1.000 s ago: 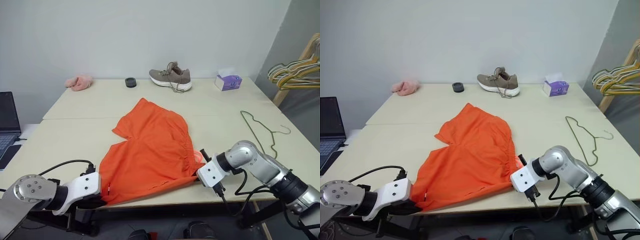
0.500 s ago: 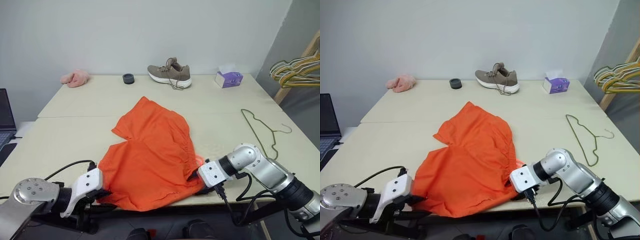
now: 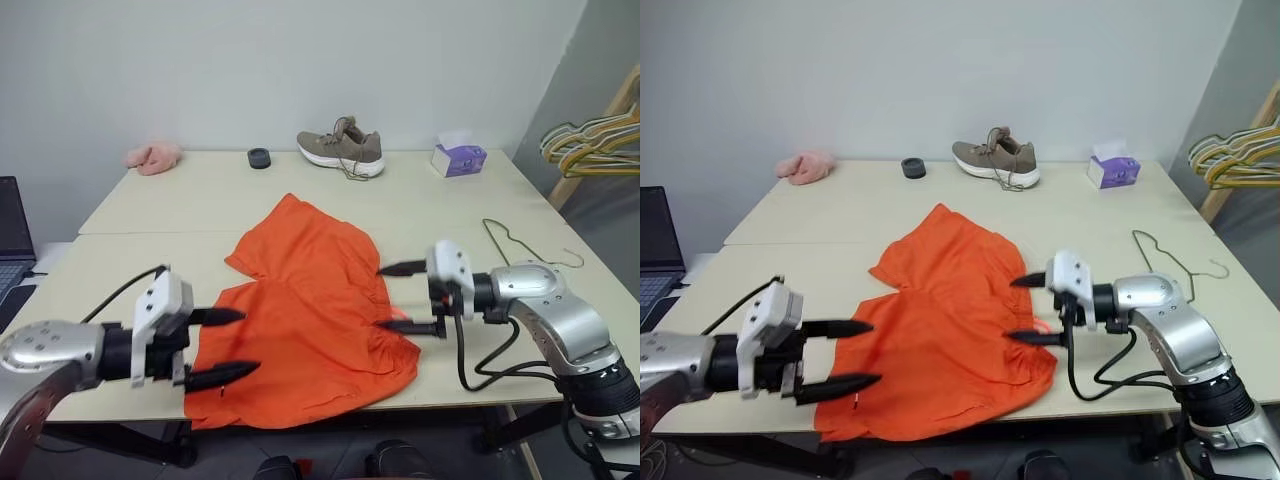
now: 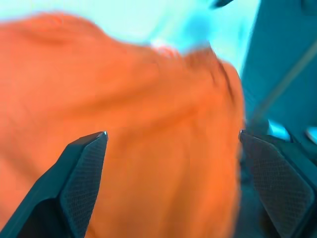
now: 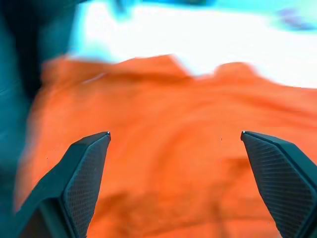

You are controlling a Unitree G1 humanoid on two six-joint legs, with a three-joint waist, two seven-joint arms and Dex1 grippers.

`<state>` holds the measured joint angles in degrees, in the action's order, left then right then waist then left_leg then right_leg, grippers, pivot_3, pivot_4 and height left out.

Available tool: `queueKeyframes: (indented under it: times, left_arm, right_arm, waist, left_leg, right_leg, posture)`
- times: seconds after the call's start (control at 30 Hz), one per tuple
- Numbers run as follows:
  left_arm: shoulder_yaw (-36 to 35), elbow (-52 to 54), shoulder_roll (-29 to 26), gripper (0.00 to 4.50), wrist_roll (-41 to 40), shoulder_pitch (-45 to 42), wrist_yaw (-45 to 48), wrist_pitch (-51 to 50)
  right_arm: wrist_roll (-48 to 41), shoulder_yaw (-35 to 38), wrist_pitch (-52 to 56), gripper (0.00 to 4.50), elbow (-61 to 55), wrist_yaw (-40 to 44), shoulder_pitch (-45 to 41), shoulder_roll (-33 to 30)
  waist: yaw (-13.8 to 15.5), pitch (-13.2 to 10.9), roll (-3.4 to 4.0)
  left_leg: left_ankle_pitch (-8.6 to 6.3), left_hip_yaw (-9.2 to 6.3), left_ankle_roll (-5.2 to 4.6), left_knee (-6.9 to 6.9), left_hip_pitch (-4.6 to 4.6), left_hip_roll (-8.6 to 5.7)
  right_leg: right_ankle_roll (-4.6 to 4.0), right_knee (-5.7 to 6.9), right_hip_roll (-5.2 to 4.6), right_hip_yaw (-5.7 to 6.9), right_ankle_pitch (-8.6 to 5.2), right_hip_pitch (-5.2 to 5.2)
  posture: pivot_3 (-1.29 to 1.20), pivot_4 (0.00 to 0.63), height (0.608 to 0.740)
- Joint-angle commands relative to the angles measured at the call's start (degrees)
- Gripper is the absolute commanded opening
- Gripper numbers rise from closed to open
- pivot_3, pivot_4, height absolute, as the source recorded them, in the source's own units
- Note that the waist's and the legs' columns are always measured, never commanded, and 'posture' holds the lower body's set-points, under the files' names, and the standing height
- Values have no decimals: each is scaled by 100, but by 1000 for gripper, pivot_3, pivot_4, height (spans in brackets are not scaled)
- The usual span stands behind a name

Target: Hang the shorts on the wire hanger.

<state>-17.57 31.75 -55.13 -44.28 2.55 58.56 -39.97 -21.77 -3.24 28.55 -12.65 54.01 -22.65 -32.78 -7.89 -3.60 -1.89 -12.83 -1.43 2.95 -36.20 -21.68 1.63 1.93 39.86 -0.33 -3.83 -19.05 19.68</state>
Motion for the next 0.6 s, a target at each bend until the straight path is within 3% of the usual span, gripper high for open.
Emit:
queueKeyframes:
  times: [0.03, 0.13, 0.27, 0.4, 0.6]
  left_arm:
    - [440, 132, 245, 4490, -110, -658, -342, -91]
    - [897, -65, 606, 4490, -41, -1400, -559, -133]
    - [1273, -401, 819, 4490, 34, -1990, -424, -99]
    - [1630, -785, 849, 4490, 355, -2429, -167, 121]
    - [1893, -1124, 923, 4490, 683, -2758, 120, 373]
  right_arm:
    - [71, 945, 244, 4500, 240, -1384, 108, 305]
    - [482, 1590, 77, 4500, 686, -2505, 343, 470]
    - [843, 1950, -27, 4500, 941, -3327, 660, 525]
    - [1226, 2120, -230, 4500, 1465, -3906, 809, 421]
    - [1421, 2019, -208, 4500, 2313, -3957, 652, 212]
  waist:
    - [-11, 2, -3]
    - [-17, 5, -8]
    - [-140, 13, 8]
    - [-358, 15, 13]
    - [-689, 20, 21]
  left_leg:
    - [0, 3, 0, 0, -2, -1]
    - [0, 7, 0, 1, -18, -2]
    - [-1, 18, -1, 6, -32, -7]
    - [-1, 19, 0, 9, -33, -8]
    - [-1, 25, 0, 7, -23, -9]
  right_leg:
    - [2, -2, 0, -5, 1, 1]
    - [6, -11, 2, -10, 4, 10]
    - [-9, -16, 10, -24, 16, 32]
    - [8, -13, 30, -24, 6, 37]
    - [8, 0, 33, -31, 6, 35]
  posture:
    - [-178, 0, 740]
    - [-199, 0, 740]
    - [-228, 0, 740]
    - [-247, 0, 740]
    - [-256, 0, 740]
